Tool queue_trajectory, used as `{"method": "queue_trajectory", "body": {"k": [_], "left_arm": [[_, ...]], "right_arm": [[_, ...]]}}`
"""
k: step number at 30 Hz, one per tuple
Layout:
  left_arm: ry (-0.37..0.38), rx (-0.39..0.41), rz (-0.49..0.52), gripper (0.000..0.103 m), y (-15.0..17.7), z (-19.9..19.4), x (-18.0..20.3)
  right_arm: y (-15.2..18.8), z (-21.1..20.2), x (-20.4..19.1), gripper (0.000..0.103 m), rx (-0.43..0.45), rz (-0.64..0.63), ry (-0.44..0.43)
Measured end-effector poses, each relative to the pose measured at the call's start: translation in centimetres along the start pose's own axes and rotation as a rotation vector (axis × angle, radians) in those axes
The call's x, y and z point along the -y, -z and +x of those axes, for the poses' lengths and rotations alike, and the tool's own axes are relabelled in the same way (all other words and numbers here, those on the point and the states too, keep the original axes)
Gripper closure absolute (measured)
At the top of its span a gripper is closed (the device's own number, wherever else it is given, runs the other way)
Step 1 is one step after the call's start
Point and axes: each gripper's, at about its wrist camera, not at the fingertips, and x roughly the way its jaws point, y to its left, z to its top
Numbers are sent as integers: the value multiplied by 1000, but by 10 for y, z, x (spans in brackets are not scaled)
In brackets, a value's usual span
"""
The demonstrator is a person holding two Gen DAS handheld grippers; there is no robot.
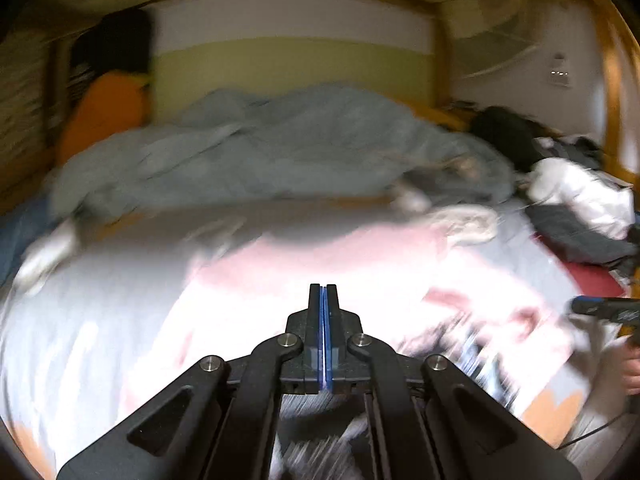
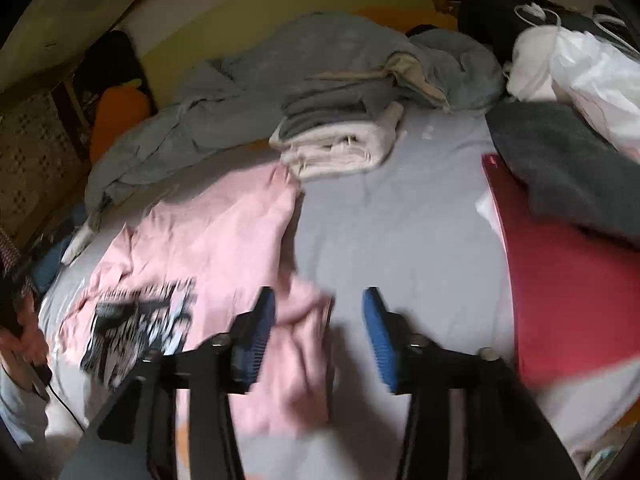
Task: Fold small clothes
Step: 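Open both grippers and withdraw from the pink shirt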
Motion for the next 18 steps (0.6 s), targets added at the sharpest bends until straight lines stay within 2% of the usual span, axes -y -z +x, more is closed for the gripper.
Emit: {"method": "queue_trajectory", "body": {"k": [2,4,6,8,11,14,18], "left_arm": [[-2,-8,-83,103,30,-14,-15],[11,-23,-135,103,55,-29,-21],[-8,-27,-175,103,71,-40,-23],[1,-41,-219,103,83,-46,-26],[-27,-64,-285,102,95,-50,-36],[-55,-78,-355,95,104,-56,-50],[-113,-109,-421,86,114,-56,-66]], "right_arm": [[17,-7,-4,52,-15,37,9],[32,-15,-6,50,5,71,24],[45,-17,-9,50,8,118,-1],[51,-11,-11,50,-21,158,-35],[61,3,-14,50,-64,216,-53],[71,16,-17,50,-85,250,-37],[73,19,-22,50,-82,229,-13]]}}
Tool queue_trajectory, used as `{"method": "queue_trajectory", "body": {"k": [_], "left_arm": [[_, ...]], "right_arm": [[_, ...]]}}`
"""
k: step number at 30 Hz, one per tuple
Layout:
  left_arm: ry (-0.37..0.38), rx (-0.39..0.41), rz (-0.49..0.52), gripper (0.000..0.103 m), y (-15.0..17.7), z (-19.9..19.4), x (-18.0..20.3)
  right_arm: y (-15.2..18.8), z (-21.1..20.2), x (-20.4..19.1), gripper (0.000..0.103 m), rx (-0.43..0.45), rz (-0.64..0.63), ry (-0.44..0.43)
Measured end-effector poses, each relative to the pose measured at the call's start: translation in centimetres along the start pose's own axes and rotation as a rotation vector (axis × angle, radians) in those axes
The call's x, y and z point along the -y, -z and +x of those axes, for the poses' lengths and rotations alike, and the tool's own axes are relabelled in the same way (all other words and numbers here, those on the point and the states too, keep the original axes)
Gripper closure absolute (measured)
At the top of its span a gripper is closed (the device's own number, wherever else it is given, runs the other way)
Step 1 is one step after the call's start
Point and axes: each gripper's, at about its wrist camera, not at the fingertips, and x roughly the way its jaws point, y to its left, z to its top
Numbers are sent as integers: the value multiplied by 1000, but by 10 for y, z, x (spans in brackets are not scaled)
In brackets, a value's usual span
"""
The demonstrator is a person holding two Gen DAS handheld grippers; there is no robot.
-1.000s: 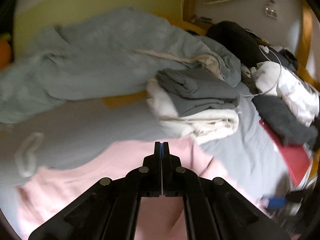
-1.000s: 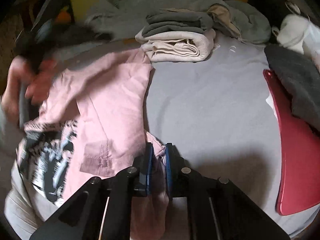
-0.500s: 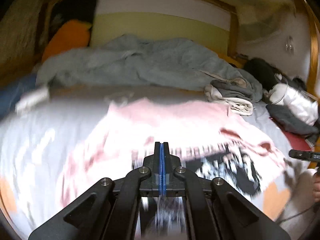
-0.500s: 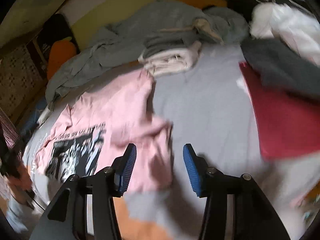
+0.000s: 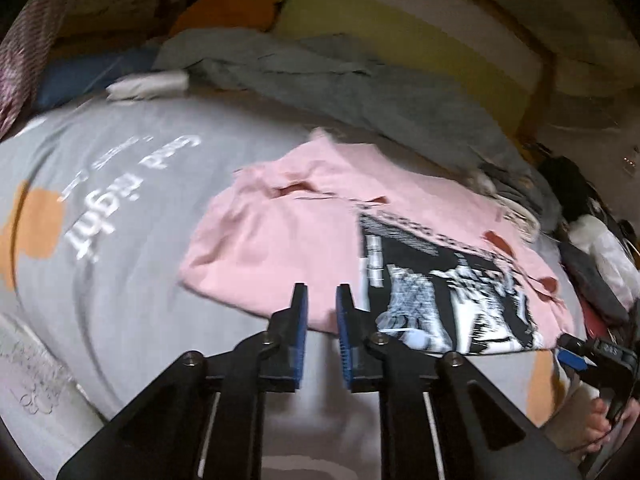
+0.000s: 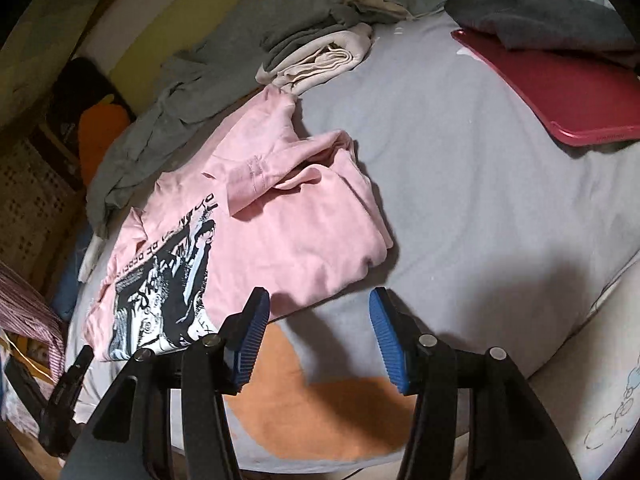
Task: Fold small clothes
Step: 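Open both grippers and withdraw from the pink shirt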
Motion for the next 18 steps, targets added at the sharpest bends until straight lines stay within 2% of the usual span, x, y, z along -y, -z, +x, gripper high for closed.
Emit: {"method": "queue_trajectory", "body": {"k": [4,5,6,7,10,13,16,18], "left_arm": [[-20,0,-26,83,-7,2,-8],[-9,6,-13,79,-15,2,-8],[9,8,2,76,-27,3,-6],[19,1,26,66,-42,6,-3],[29,-49,94,61,-101,28,12],[50,-110,148,52,-157,73,30],[67,-210,163,52,-200,133,46],[24,-198,136,52,-222,165,51]], "right_arm": [[-9,-3,4,50,14,19,17],[-17,-8,4,50,39,14,33],[-26,-12,3,50,61,5,35],[-39,-15,2,50,80,-6,26],[-90,-19,-15,50,90,-81,-29],[-147,-6,-42,49,36,-150,-95],[-196,25,-73,49,-55,-208,-104],[-220,53,-102,48,-124,-318,-111]]}}
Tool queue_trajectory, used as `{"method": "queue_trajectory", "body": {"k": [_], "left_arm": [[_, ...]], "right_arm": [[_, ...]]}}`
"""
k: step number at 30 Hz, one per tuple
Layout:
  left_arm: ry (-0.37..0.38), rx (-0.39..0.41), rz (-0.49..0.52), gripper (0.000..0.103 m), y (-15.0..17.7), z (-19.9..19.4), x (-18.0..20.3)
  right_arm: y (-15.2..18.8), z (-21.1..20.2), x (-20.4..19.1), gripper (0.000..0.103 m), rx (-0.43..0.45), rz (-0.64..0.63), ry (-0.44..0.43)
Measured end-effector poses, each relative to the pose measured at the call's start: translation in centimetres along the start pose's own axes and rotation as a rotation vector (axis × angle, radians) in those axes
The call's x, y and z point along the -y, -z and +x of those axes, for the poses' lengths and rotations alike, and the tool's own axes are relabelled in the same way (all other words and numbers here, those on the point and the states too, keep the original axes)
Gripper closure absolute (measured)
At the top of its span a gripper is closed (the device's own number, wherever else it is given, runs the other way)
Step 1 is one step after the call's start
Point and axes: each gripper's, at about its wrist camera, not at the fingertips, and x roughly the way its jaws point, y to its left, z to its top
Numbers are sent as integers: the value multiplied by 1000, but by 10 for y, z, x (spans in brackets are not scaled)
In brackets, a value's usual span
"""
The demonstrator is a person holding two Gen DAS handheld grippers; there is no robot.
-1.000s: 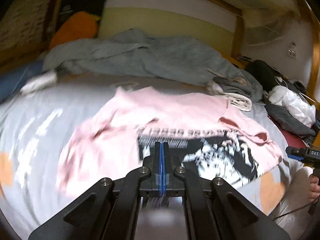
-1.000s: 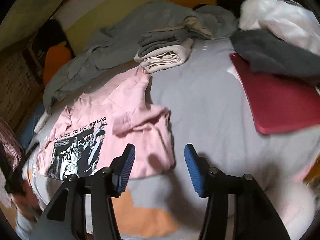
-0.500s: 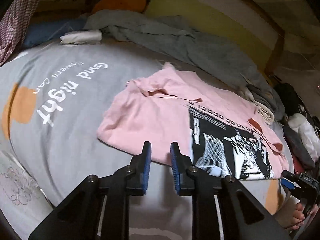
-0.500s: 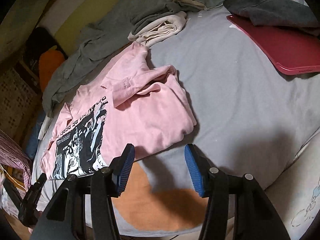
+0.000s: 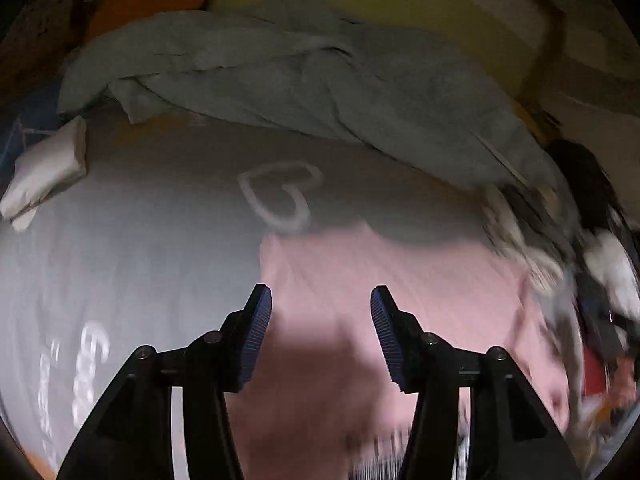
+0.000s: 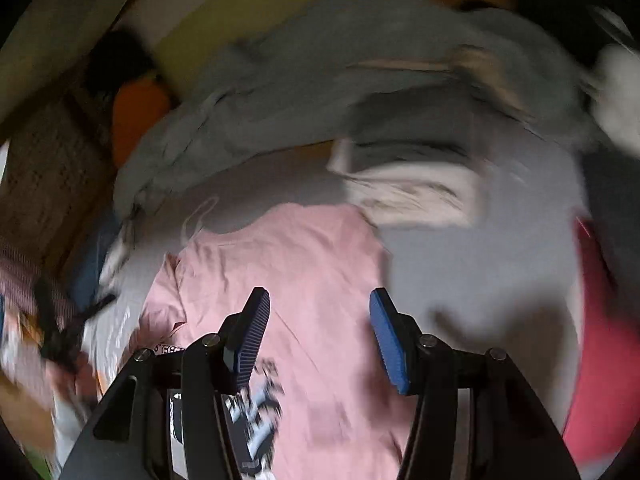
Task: Fold small clothes
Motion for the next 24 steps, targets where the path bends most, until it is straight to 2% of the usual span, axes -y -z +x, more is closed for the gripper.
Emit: {"method": "queue_trajectory", "body": {"k": [2,3,5,7,11,13,15,17,18,19,20,21,22,23,24], "left_arm": [[-37,7,2,52,-20,19,1],[-27,-9,13,52,-28,31,3],[35,-66,52,52,-38,52,8],[87,-135,97,51,-44,76,18],[121,-259,218,51,-47,121,40],[137,-314,239,48,-46,140,44],[131,-335,240,44,-48,155,46],[109,-341,261,42,-46,166,49],[109,-337,276,42,-42,170,51],[106,-322,283,48,-42,170,50],[109,-298,291,88,-41,167,51],[130,-281,309,93,-39,161,55],[120,-250,324,94,-39,153,58],[101,-190,347,95,-40,138,60],[110,-129,374,95,-39,119,65]], "right_arm": [[-26,34,-17,45,-77,-91,36],[-36,49,-23,45,-102,-117,58],[-52,82,-30,45,-153,-154,114],[-66,111,-32,45,-190,-170,131],[-90,162,-35,45,-240,-194,95],[-99,182,-35,45,-270,-199,51],[-106,197,-34,45,-286,-188,32],[-108,212,-33,45,-309,-186,51],[-105,219,-33,50,-337,-185,40],[-103,224,-33,68,-357,-185,18],[-100,227,-34,88,-375,-189,1],[-98,228,-35,94,-370,-199,13],[-96,224,-36,96,-353,-215,21],[-95,217,-38,100,-330,-230,21],[-94,211,-39,100,-313,-233,18]]}}
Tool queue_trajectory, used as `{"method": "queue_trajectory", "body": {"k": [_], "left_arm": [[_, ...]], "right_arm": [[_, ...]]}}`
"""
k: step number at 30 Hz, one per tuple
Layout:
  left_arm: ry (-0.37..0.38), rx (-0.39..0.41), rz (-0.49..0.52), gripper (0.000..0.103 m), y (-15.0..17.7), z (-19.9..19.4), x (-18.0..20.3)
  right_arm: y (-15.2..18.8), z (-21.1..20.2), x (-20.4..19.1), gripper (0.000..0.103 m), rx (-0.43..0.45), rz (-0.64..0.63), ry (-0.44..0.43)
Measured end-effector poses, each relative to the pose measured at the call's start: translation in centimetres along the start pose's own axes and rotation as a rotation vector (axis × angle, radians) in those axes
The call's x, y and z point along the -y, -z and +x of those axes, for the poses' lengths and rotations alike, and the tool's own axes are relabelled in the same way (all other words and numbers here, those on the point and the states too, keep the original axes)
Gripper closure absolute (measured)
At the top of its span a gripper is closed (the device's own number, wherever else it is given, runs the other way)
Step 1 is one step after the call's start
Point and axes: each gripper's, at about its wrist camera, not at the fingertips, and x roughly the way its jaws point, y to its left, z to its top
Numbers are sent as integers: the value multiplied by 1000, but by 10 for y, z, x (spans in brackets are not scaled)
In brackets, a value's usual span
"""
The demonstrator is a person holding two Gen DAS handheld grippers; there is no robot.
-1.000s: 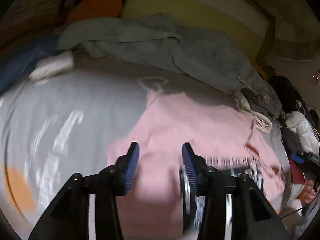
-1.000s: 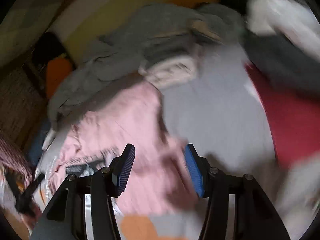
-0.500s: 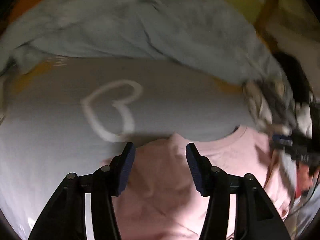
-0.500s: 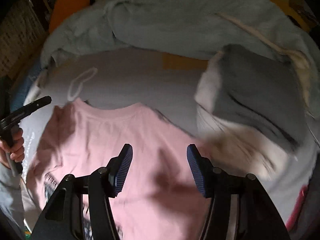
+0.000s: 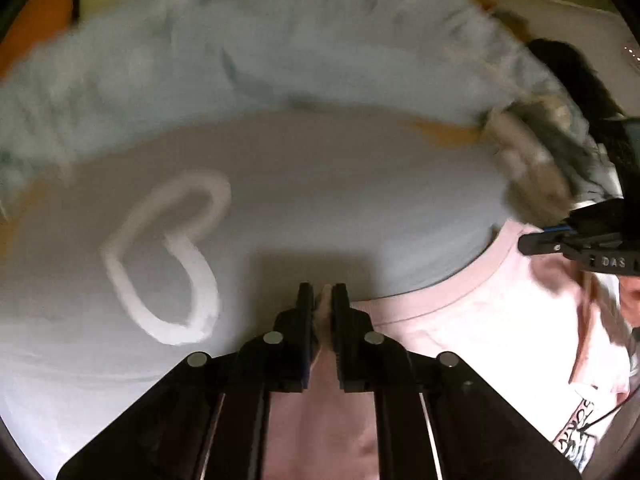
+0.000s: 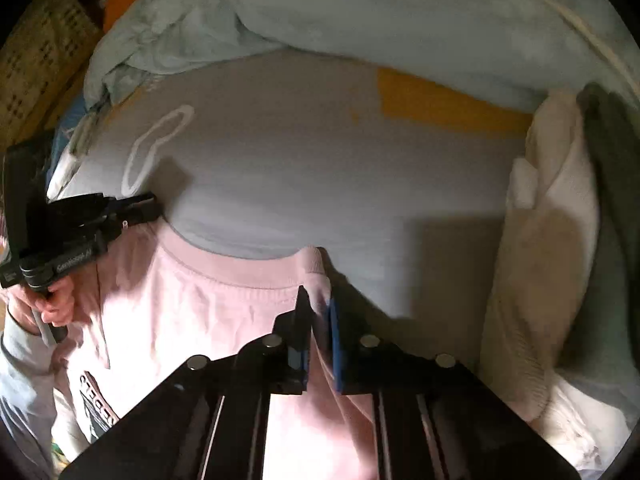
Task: Fold small clothes
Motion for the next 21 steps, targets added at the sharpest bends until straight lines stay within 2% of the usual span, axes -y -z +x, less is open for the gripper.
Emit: {"method": "queue_trajectory", "body": {"k": [2,7,10,13,17,19,21], "left_arm": [[13,76,26,95,2,-36,10],[9,179,54,95,26,-128,36],[13,243,48,95,55,-177,53],[-28,316,52,94,95,-214,79],[-76,389,8,94,166,-234,107],[-91,379,-27,94,199,-229,117],[-89,330,-73,94,223,-214,121]], "right_arm": [[8,-24,-7,100,49,1,-9],[46,-100,-46,100,180,-74,21],[87,-147,-70,100,280,-87,61],[143,-183,-96,100,361,-101,65],[221,-196,-118,100,449,-75,102],[256,-188,-124,100,482,-16,95],[289,-171,-130,100,482,69,70]]}}
